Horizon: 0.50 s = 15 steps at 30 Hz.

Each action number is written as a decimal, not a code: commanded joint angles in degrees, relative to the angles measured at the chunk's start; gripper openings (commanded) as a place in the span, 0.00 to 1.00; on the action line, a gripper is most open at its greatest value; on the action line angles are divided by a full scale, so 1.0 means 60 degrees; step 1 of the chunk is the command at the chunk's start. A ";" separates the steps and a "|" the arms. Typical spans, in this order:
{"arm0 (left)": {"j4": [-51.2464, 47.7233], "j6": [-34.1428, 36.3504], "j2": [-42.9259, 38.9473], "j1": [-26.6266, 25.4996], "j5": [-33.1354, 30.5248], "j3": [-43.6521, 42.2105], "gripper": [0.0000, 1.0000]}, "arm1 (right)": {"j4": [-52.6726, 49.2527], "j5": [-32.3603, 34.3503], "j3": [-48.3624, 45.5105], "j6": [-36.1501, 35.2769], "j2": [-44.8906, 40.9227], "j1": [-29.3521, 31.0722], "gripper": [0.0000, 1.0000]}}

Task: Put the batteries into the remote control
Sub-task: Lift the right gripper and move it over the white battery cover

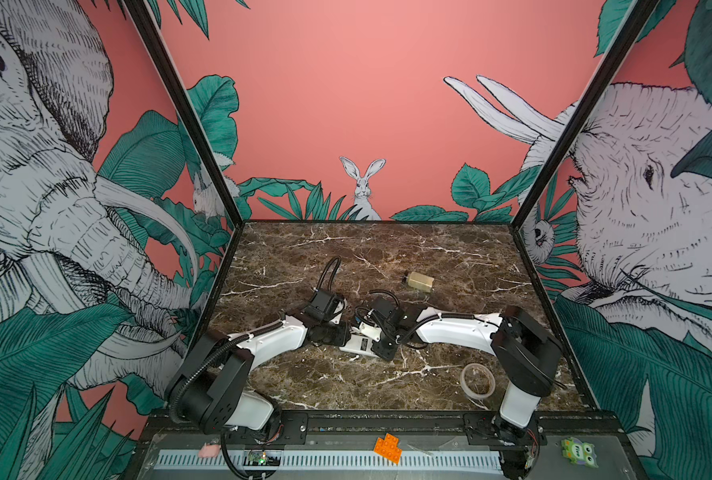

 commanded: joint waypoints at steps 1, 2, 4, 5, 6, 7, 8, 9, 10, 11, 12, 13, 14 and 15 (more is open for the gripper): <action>-0.0480 0.0026 -0.0043 -0.0048 -0.0194 -0.0169 0.34 | -0.0579 -0.0122 -0.0272 -0.0046 -0.0391 0.0014 0.00; -0.0477 0.0036 -0.0044 -0.0047 -0.0195 -0.0160 0.34 | -0.0632 -0.0142 -0.0259 -0.0058 -0.0521 0.0006 0.02; -0.0469 0.0037 -0.0030 -0.0046 -0.0195 -0.0131 0.34 | -0.0738 -0.0134 -0.0243 -0.0053 -0.0824 -0.0045 0.07; -0.0471 0.0051 -0.0014 -0.0046 -0.0190 -0.0127 0.35 | -0.0770 -0.0146 -0.0258 -0.0041 -0.0976 -0.0077 0.09; -0.0435 0.0062 0.0022 -0.0050 -0.0195 -0.0137 0.34 | -0.0764 -0.0151 -0.0307 -0.0007 -0.1116 -0.0139 0.12; -0.0421 0.0066 0.0058 -0.0042 -0.0195 -0.0134 0.35 | -0.0750 -0.0208 -0.0327 0.0034 -0.1271 -0.0216 0.15; -0.0393 0.0070 0.0075 -0.0053 -0.0195 -0.0137 0.34 | -0.0738 -0.0278 -0.0370 0.0069 -0.1374 -0.0288 0.17; -0.0388 0.0077 0.0088 -0.0049 -0.0184 -0.0137 0.34 | -0.0718 -0.0383 -0.0389 0.0118 -0.1493 -0.0408 0.20; -0.0359 0.0077 0.0088 -0.0050 -0.0177 -0.0150 0.35 | -0.0739 -0.0487 -0.0433 0.0161 -0.1612 -0.0521 0.24; -0.0357 0.0077 0.0075 -0.0047 -0.0181 -0.0151 0.35 | -0.0734 -0.0551 -0.0460 0.0190 -0.1662 -0.0651 0.28; -0.0347 0.0084 0.0052 -0.0041 -0.0181 -0.0153 0.35 | -0.0737 -0.0623 -0.0529 0.0210 -0.1664 -0.0848 0.33; -0.0347 0.0094 0.0019 -0.0041 -0.0173 -0.0152 0.34 | -0.0722 -0.0728 -0.0598 0.0211 -0.1956 -0.1089 0.39; -0.0349 0.0109 0.0001 -0.0037 -0.0171 -0.0152 0.35 | -0.0706 -0.0852 -0.0663 0.0197 -0.2016 -0.1339 0.45; -0.0353 0.0144 -0.0022 -0.0044 -0.0178 -0.0152 0.35 | -0.0741 -0.1067 -0.0707 0.0122 -0.1995 -0.1635 0.51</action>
